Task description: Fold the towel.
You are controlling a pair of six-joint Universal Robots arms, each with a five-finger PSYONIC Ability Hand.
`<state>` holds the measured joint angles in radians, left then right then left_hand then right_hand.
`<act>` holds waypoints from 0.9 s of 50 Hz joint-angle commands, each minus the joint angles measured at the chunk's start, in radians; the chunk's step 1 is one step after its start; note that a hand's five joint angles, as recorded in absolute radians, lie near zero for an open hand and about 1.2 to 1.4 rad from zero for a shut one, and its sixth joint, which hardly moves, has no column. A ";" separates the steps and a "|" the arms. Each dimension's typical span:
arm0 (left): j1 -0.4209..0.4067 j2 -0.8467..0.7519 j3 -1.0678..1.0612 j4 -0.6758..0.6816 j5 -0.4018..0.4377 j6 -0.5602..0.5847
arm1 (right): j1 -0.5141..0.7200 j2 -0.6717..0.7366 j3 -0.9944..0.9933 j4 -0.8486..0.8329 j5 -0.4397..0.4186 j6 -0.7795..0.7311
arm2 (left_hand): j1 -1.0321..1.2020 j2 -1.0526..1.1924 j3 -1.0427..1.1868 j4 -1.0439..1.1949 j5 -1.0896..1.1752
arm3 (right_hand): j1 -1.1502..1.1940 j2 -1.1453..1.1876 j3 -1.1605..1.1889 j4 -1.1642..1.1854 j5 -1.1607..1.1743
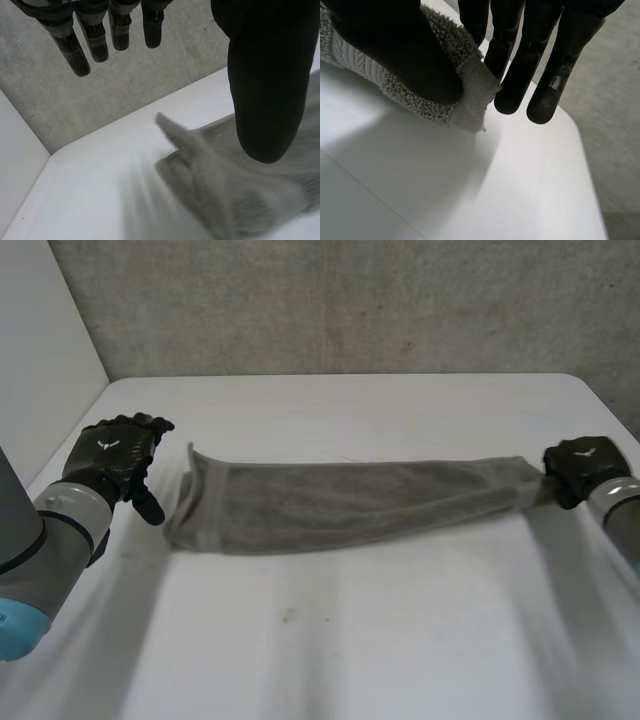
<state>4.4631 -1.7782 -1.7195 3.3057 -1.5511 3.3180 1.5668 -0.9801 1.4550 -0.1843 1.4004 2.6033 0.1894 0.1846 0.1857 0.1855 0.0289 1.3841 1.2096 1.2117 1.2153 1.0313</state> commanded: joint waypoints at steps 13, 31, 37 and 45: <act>0.001 0.000 -0.005 0.000 -0.001 0.000 | -0.147 -0.078 -0.142 0.097 -0.015 -0.212 | 0.007 0.011 0.010 0.010 -0.008 | 0.012 0.187 0.185 0.181 0.190; 0.001 0.013 -0.017 0.000 -0.001 0.000 | 0.599 0.098 -0.401 0.000 -0.015 -0.134 | 0.001 0.005 0.004 0.004 -0.013 | 0.012 0.187 0.185 0.181 0.190; 0.001 0.013 -0.023 0.000 0.000 0.000 | 0.731 0.196 -0.401 -0.035 -0.023 -0.135 | -0.002 0.003 0.001 0.002 -0.016 | 0.012 0.187 0.185 0.181 0.190; -0.001 0.009 -0.028 0.002 0.000 0.000 | 0.829 0.331 -0.407 -0.055 -0.043 -0.134 | -0.002 0.003 0.001 0.002 -0.016 | 0.012 0.187 0.185 0.181 0.190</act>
<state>4.4632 -1.7666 -1.7441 3.3068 -1.5511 3.3180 2.3597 -0.7212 1.0477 -0.2340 1.3684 2.4687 0.1832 0.1764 0.1784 0.1787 0.0284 1.3905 1.2141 1.2150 1.2175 1.0356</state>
